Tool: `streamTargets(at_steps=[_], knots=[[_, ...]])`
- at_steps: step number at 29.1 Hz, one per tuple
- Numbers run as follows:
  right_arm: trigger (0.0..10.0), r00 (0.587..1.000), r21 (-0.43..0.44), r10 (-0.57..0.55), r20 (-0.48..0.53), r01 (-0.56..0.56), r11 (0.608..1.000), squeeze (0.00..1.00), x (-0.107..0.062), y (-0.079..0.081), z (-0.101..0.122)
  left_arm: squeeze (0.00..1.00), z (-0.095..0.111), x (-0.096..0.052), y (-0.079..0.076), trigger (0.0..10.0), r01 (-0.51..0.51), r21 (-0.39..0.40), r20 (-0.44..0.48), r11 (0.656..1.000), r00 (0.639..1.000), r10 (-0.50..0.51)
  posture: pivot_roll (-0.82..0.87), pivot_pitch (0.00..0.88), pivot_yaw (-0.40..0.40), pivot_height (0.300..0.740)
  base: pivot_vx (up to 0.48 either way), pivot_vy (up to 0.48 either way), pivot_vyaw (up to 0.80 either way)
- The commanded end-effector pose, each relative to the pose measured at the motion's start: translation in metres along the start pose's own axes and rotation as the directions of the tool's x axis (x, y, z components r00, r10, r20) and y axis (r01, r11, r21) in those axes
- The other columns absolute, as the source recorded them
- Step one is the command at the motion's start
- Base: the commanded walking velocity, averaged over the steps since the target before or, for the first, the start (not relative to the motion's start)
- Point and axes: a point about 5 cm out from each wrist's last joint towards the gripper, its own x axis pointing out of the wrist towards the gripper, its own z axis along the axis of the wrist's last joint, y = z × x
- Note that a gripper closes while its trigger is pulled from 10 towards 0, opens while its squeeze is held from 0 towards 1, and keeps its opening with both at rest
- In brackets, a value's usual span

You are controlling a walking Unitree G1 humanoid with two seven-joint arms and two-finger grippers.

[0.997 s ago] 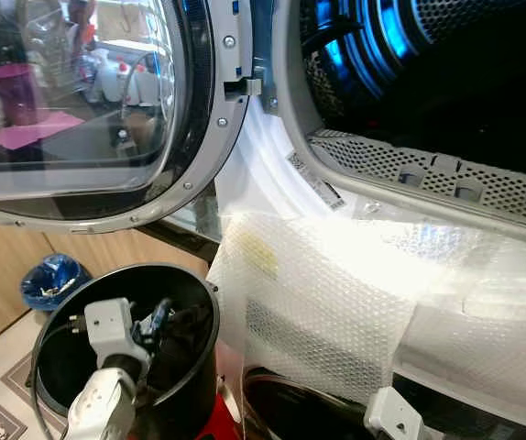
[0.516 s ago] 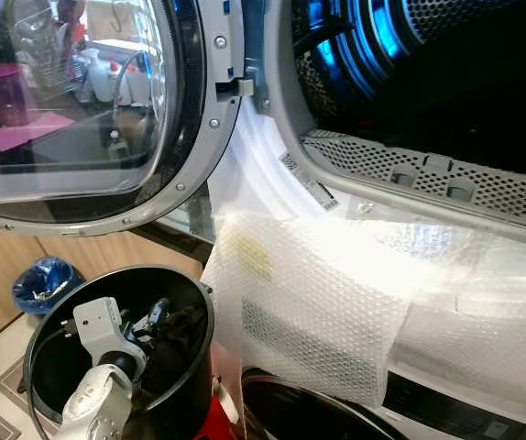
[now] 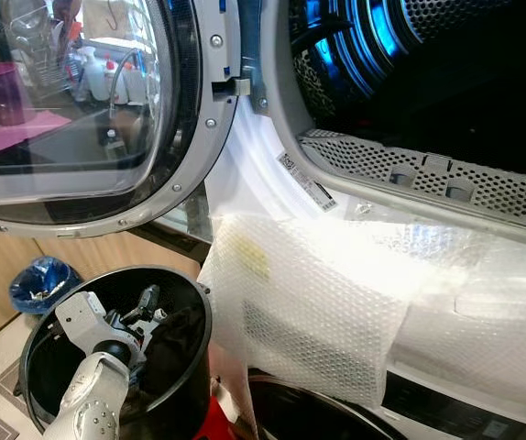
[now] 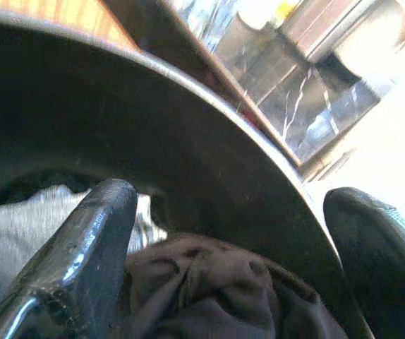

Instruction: Clothes washing

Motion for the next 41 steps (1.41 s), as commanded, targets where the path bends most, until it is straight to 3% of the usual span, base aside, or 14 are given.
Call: streamTargets(at_steps=[1, 3, 7, 9, 10, 14, 15, 16, 21, 24, 27, 32, 41], knots=[[10.0, 0.999, 0.040, -0.026, 0.031, 0.025, 0.999, 0.00, 0.001, -0.003, 0.007, 1.00, -0.002, -0.001, 0.004, 10.0, -0.033, -0.026, -0.024, 0.999, 0.999, 0.032, -0.09, 0.031, 0.038, 0.740, 0.000, 0.000, 0.00], [10.0, 0.999, 0.057, -0.033, 0.034, 0.031, 0.998, 0.00, 0.001, -0.004, 0.009, 1.00, -0.003, -0.001, 0.005, 10.0, -0.035, -0.026, -0.025, 0.999, 0.999, 0.035, -0.09, 0.031, 0.038, 0.740, 0.000, 0.000, 0.00], [10.0, 0.998, 0.041, -0.044, 0.041, 0.042, 0.998, 0.00, 0.001, -0.003, 0.011, 1.00, -0.010, -0.002, 0.007, 10.0, -0.073, -0.103, -0.053, 0.992, 0.996, 0.068, -0.08, 0.023, 0.028, 0.740, 0.000, 0.000, 0.00], [10.0, 0.998, 0.081, -0.047, 0.031, 0.045, 0.996, 0.00, 0.001, -0.004, 0.010, 1.00, -0.012, 0.004, 0.003, 10.0, -0.077, -0.117, -0.071, 0.990, 0.995, 0.069, -0.07, 0.024, 0.025, 0.740, 0.000, 0.000, 0.00], [10.0, 0.999, 0.069, -0.034, 0.038, 0.032, 0.997, 0.00, 0.001, -0.002, 0.011, 1.00, -0.016, 0.007, 0.001, 10.0, -0.100, -0.171, -0.106, 0.980, 0.991, 0.082, -0.07, 0.025, 0.020, 0.740, 0.000, 0.000, 0.00], [10.0, 0.999, 0.055, -0.033, 0.028, 0.032, 0.998, 0.00, 0.001, 0.000, 0.008, 1.00, -0.022, 0.012, -0.005, 10.0, -0.100, -0.150, -0.149, 0.984, 0.986, 0.078, -0.08, 0.026, 0.022, 0.740, 0.000, 0.000, 0.00], [10.0, 0.999, 0.049, -0.031, 0.020, 0.030, 0.998, 0.00, 0.001, 0.000, 0.007, 0.02, -0.023, 0.013, -0.006, 10.0, -0.090, -0.116, -0.165, 0.989, 0.984, 0.070, -0.08, 0.026, 0.022, 0.740, 0.000, 0.000, 0.00], [10.0, 1.000, 0.016, -0.022, 0.011, 0.021, 1.000, 0.00, 0.001, 0.002, 0.005, 0.00, -0.027, 0.014, -0.010, 10.0, -0.073, -0.041, -0.196, 0.996, 0.979, 0.064, -0.08, 0.024, 0.021, 0.740, 0.000, 0.000, 0.00], [10.0, 1.000, -0.022, -0.021, 0.010, 0.021, 1.000, 0.00, 0.001, 0.002, 0.004, 0.00, -0.029, 0.017, -0.018, 10.0, -0.076, -0.099, -0.240, 0.992, 0.970, 0.050, -0.08, 0.025, 0.021, 0.740, 0.000, 0.000, 0.00], [10.0, 1.000, -0.052, -0.012, 0.000, 0.012, 0.999, 0.00, 0.001, 0.004, 0.001, 0.00, -0.034, 0.016, -0.014, 10.0, -0.158, -0.116, -0.291, 0.981, 0.949, 0.118, -0.08, 0.025, 0.019, 0.740, 0.000, 0.000, 0.00], [10.0, 1.000, -0.060, -0.008, -0.003, 0.008, 0.998, 0.00, 0.001, 0.004, 0.001, 0.00, -0.034, 0.014, -0.007, 10.0, -0.203, -0.045, -0.307, 0.978, 0.934, 0.180, -0.08, 0.020, 0.023, 0.740, 0.000, 0.000, 0.00], [10.0, 1.000, -0.076, 0.002, -0.006, -0.003, 0.997, 0.00, 0.001, 0.006, -0.001, 0.00, -0.037, 0.011, -0.001, 10.0, -0.257, -0.052, -0.350, 0.965, 0.910, 0.223, -0.08, 0.010, 0.033, 0.740, 0.000, 0.000, 0.00], [10.0, 1.000, -0.110, -0.009, 0.004, 0.009, 0.994, 0.00, 0.001, 0.006, 0.000, 0.00, -0.042, 0.011, -0.010, 10.0, -0.225, -0.053, -0.438, 0.973, 0.881, 0.180, -0.09, 0.000, 0.046, 0.740, 0.000, 0.000, 0.00]])
